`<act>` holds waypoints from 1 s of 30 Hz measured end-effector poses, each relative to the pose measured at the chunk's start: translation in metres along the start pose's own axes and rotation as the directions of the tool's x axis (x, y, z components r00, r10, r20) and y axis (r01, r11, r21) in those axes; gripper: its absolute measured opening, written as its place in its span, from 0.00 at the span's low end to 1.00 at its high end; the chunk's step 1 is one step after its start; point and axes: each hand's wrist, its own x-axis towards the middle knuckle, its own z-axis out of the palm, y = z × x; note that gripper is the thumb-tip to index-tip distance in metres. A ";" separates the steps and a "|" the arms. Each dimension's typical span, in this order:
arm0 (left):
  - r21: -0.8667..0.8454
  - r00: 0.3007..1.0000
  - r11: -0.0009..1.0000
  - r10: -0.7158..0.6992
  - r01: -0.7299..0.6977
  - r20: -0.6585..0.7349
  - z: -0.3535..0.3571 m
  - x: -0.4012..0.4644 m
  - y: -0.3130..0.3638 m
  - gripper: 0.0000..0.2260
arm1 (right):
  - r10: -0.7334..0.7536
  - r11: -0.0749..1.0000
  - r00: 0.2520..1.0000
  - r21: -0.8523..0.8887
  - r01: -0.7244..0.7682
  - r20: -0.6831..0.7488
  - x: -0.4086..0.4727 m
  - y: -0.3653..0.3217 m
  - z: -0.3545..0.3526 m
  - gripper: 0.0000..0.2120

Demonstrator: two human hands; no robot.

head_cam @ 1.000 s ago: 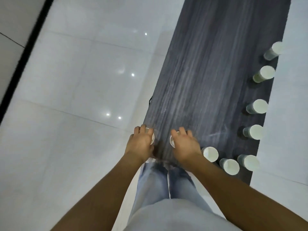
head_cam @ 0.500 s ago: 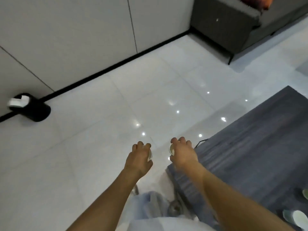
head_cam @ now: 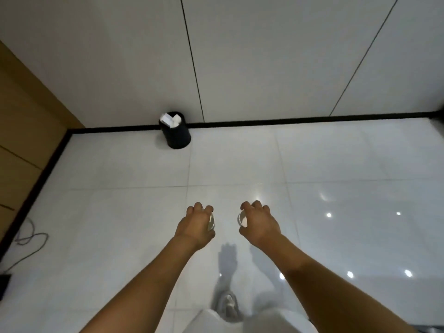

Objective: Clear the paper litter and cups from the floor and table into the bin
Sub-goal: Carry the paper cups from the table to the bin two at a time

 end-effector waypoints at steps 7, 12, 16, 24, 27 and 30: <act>-0.084 0.993 0.990 -0.112 0.109 -0.029 -0.049 0.081 -0.068 0.26 | -0.106 0.993 0.993 -0.056 0.108 0.050 0.115 -0.046 -0.015 0.19; -0.119 0.987 0.983 -0.149 0.142 -0.056 -0.093 0.179 -0.097 0.26 | -0.127 0.986 0.989 -0.095 0.134 0.076 0.231 -0.063 -0.045 0.22; -0.141 0.976 0.970 -0.207 0.196 -0.068 -0.145 0.266 -0.117 0.26 | -0.152 0.981 0.985 -0.108 0.160 0.080 0.335 -0.084 -0.089 0.25; -0.181 0.951 0.941 -0.301 0.284 -0.070 -0.224 0.403 -0.167 0.26 | -0.224 0.961 0.966 -0.138 0.241 0.126 0.509 -0.145 -0.156 0.24; -0.202 0.943 0.929 -0.327 0.310 -0.057 -0.242 0.453 -0.193 0.26 | -0.253 0.949 0.952 -0.146 0.278 0.170 0.572 -0.170 -0.164 0.25; -0.220 0.938 0.921 -0.341 0.322 -0.057 -0.263 0.510 -0.224 0.27 | -0.271 0.941 0.944 -0.157 0.301 0.186 0.640 -0.201 -0.172 0.26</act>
